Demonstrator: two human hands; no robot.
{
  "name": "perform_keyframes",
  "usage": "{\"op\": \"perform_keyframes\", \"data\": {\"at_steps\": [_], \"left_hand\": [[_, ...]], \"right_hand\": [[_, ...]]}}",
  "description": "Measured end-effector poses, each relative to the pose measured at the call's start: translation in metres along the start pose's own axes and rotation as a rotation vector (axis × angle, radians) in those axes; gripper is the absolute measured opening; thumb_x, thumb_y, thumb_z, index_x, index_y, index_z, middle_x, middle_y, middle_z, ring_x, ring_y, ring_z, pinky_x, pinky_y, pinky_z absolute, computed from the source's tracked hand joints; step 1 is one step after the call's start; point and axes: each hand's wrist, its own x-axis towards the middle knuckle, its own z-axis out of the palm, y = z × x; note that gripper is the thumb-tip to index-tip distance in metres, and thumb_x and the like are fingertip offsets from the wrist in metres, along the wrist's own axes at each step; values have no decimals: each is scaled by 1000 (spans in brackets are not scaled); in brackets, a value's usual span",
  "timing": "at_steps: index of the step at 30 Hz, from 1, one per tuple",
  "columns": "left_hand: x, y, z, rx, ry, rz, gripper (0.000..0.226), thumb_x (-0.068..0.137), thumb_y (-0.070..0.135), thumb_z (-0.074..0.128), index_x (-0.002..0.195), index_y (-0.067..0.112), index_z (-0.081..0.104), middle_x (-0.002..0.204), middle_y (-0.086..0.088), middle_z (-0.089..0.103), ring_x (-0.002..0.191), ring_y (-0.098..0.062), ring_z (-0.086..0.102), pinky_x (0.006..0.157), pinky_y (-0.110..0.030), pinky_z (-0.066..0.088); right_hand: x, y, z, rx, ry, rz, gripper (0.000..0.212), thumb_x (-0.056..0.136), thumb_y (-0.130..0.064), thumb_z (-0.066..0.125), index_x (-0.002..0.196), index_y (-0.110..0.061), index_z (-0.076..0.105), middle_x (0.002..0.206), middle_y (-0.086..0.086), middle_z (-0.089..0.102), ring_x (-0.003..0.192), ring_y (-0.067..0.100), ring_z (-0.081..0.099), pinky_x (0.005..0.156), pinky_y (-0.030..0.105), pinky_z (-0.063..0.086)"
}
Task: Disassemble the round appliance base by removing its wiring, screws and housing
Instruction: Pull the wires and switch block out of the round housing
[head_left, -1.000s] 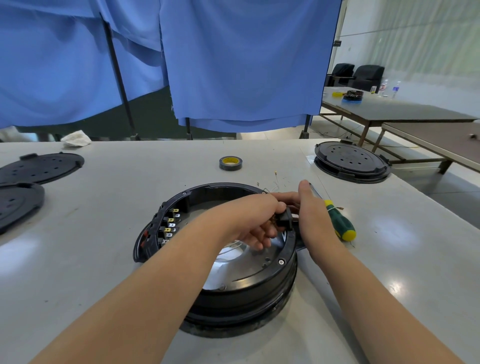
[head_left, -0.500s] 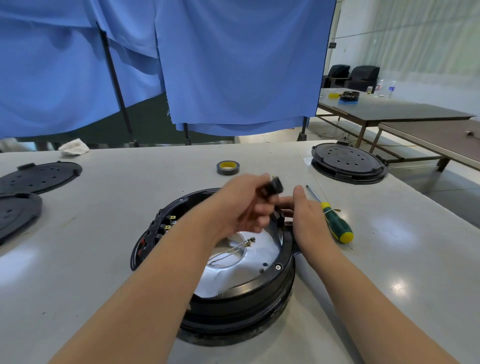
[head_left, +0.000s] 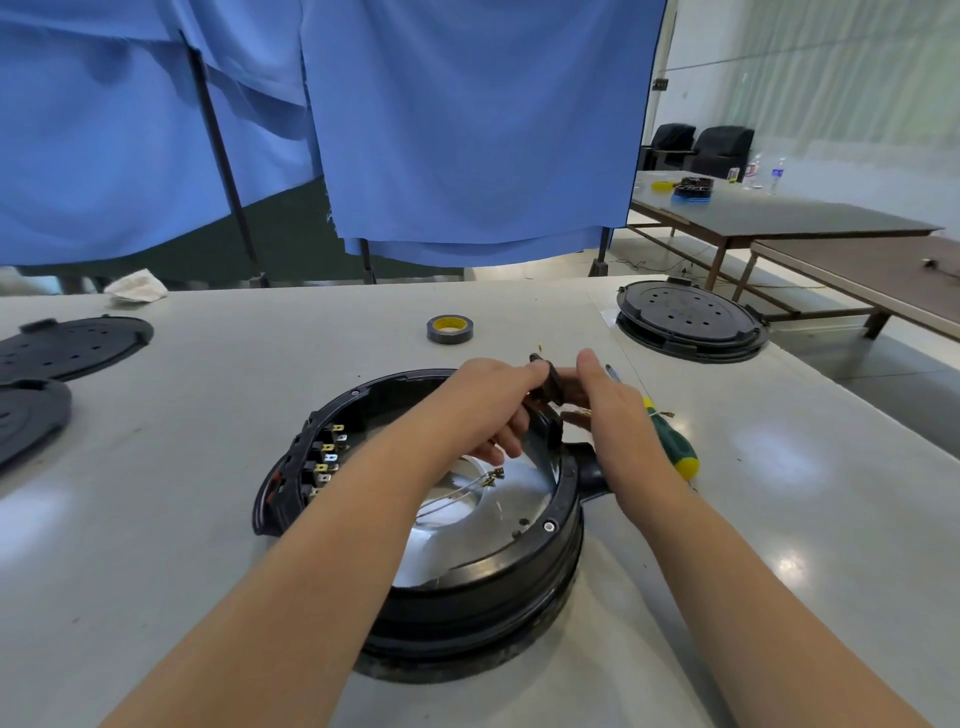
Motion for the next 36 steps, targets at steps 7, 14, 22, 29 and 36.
{"op": "perform_keyframes", "data": {"at_steps": [7,14,22,29,36], "left_hand": [[-3,-1,-3,-9,24,79,32,91,44,58,94,13,61,66,1,63,50,-8,60,44,-21,46],[-8,2,0,127,80,182,40,94,53,45,87,20,66,67,4,64,54,-5,60,49,-19,49],[-30,4,-43,337,224,249,16,88,42,58,83,29,66,86,8,68,81,-11,65,73,-29,51],[-54,-31,-83,269,574,349,13,88,23,60,78,26,67,78,11,68,73,-8,65,63,-23,47],[-60,-66,-89,343,637,351,17,89,15,59,82,28,66,83,18,66,82,10,57,67,-11,39]], "right_hand": [[3,0,-20,109,-236,-8,23,93,-29,59,110,-19,71,106,4,73,104,19,67,94,39,51],[9,4,-28,193,-214,52,25,78,-22,64,99,-27,76,100,5,75,92,18,70,86,32,52],[17,11,-41,98,246,129,17,83,-3,64,92,-16,71,91,10,69,82,20,69,81,32,57],[18,19,-46,-311,173,18,29,80,-12,70,104,-26,64,92,-4,65,74,14,65,64,26,52],[16,26,-50,-593,140,29,15,77,-17,68,81,-30,66,83,-14,69,75,6,66,68,27,49]]}}
